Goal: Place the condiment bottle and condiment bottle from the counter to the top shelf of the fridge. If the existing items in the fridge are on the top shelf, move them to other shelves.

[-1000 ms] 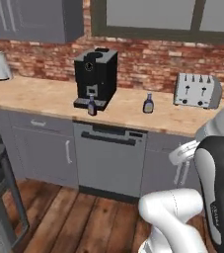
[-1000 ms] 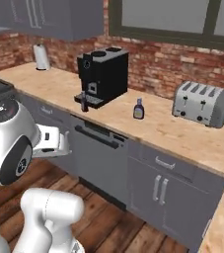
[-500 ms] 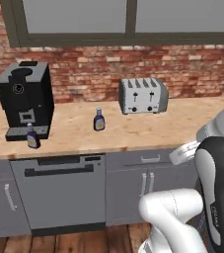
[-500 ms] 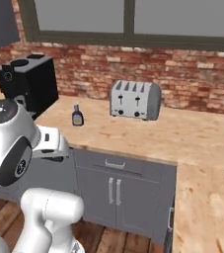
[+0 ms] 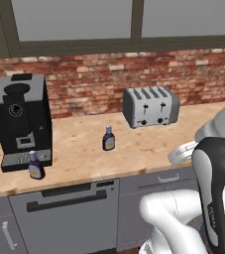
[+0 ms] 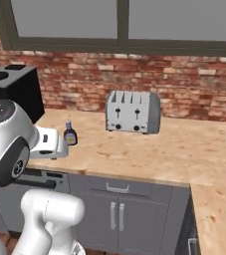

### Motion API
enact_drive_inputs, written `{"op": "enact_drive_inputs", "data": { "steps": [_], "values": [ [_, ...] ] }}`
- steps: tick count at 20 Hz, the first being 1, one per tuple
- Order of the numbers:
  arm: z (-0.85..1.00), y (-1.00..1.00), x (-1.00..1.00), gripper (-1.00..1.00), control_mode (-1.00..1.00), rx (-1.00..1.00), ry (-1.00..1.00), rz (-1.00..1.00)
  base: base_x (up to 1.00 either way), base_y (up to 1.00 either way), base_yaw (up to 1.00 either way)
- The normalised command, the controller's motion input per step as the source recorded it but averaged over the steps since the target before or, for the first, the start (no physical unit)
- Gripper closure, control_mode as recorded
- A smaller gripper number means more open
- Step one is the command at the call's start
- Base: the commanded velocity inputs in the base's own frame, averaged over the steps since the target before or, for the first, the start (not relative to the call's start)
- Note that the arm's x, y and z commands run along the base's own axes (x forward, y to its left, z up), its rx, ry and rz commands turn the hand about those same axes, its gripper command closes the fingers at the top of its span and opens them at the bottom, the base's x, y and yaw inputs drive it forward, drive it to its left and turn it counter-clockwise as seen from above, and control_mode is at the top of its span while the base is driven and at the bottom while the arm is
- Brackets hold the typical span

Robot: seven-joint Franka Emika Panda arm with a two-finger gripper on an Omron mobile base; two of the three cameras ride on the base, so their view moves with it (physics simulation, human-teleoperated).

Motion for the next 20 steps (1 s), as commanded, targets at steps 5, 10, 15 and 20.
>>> {"op": "enact_drive_inputs", "data": {
  "steps": [5, 10, 15, 20],
  "values": [
    [0.00, 0.00, 0.00, -1.00, 1.00, 0.00, 0.00, 0.00, 0.56, 0.28, -0.12],
    [-0.21, 0.32, 0.89, -1.00, -1.00, -0.03, 0.08, -0.18, 0.00, 0.00, 0.00],
    [-0.33, 0.23, 0.95, -1.00, -1.00, 0.00, 0.05, -0.13, 0.00, 0.00, 0.00],
    [-0.36, 0.25, 0.81, -1.00, -1.00, 0.00, 0.01, -0.06, 0.00, 0.00, 0.00]
  ]
}}
